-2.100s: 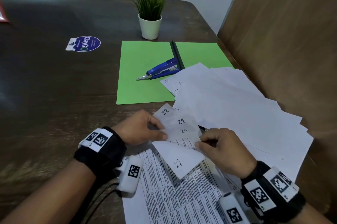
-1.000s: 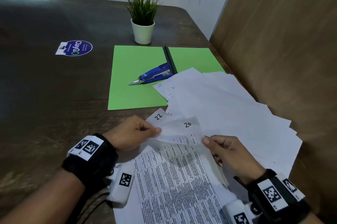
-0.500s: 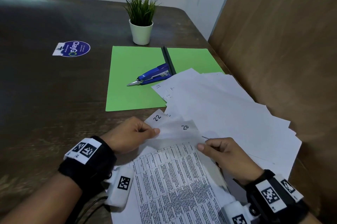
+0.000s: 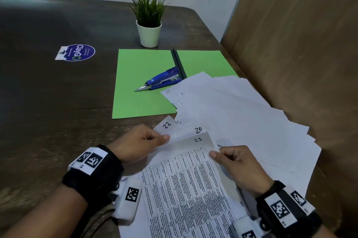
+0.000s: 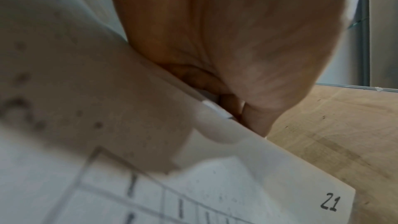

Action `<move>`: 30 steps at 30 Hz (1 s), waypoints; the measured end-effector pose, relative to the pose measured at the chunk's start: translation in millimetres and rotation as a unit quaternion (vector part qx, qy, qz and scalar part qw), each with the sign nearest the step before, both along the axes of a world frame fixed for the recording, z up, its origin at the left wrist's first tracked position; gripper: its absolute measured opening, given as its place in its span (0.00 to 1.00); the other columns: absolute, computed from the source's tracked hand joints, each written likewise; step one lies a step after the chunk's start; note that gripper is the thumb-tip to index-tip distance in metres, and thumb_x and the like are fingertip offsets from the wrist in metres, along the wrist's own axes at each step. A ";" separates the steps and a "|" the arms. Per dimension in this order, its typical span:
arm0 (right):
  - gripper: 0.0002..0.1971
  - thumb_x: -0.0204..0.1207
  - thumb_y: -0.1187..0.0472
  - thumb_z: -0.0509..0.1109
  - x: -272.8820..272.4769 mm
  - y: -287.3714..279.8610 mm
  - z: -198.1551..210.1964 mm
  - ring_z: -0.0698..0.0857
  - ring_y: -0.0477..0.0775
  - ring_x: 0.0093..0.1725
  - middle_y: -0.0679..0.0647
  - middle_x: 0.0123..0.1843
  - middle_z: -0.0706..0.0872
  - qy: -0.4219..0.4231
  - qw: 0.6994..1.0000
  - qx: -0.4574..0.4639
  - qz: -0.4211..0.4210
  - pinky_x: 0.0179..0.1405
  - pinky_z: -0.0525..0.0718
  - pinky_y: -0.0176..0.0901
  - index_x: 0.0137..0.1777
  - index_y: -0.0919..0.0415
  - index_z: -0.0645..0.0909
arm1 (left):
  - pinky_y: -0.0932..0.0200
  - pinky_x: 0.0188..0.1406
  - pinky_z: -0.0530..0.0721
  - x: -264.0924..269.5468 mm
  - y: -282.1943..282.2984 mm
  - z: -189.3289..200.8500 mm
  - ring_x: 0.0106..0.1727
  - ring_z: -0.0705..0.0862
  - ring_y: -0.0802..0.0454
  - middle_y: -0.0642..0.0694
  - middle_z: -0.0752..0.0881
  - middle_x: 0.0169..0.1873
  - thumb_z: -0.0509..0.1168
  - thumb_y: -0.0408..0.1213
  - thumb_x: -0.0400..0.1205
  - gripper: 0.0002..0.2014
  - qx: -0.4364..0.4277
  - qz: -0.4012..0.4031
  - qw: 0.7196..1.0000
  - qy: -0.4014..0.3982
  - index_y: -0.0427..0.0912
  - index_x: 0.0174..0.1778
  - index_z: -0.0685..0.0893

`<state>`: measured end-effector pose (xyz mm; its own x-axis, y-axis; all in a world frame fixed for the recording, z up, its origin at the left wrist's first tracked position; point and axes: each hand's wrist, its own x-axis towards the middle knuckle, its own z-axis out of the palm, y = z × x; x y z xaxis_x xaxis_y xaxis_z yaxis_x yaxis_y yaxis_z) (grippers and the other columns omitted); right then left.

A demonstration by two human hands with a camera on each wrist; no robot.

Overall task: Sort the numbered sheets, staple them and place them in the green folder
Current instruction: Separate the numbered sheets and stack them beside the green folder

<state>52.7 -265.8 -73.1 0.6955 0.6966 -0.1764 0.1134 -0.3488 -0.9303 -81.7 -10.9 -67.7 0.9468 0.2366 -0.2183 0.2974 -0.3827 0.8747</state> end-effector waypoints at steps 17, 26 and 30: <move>0.19 0.66 0.34 0.77 -37.3 3.2 28.9 0.89 0.45 0.55 0.43 0.55 0.91 0.002 0.981 -0.039 0.189 0.61 0.85 0.42 0.49 0.46 0.93 | 0.62 0.59 0.80 3.5 8.1 -9.0 0.52 0.87 0.70 0.62 0.92 0.49 0.79 0.41 0.76 0.05 0.018 0.003 1.000 0.010 0.53 0.47 0.92; 0.25 0.67 0.48 0.84 -24.4 5.5 2.6 0.83 0.37 0.52 0.39 0.54 0.86 -0.116 0.989 -0.090 0.034 0.51 0.80 0.29 0.64 0.40 0.83 | 0.78 0.52 0.75 3.4 10.5 -11.8 0.53 0.82 0.80 0.66 0.87 0.52 0.86 0.40 0.66 0.21 0.047 -0.006 0.999 -0.028 0.55 0.52 0.88; 0.28 0.65 0.42 0.83 -24.5 3.7 -3.0 0.80 0.37 0.59 0.35 0.58 0.82 -0.149 0.982 -0.102 0.062 0.48 0.76 0.29 0.66 0.37 0.82 | 0.61 0.49 0.80 0.9 8.3 -12.8 0.39 0.83 0.64 0.57 0.86 0.33 0.86 0.47 0.65 0.17 0.009 -0.028 0.999 -0.036 0.45 0.35 0.86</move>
<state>28.2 -262.1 -76.0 0.6495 0.7504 -0.1229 0.4229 -0.4908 -0.7618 -80.8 -2.6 -80.5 0.9715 0.1868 -0.1459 0.2123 -0.4120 0.8861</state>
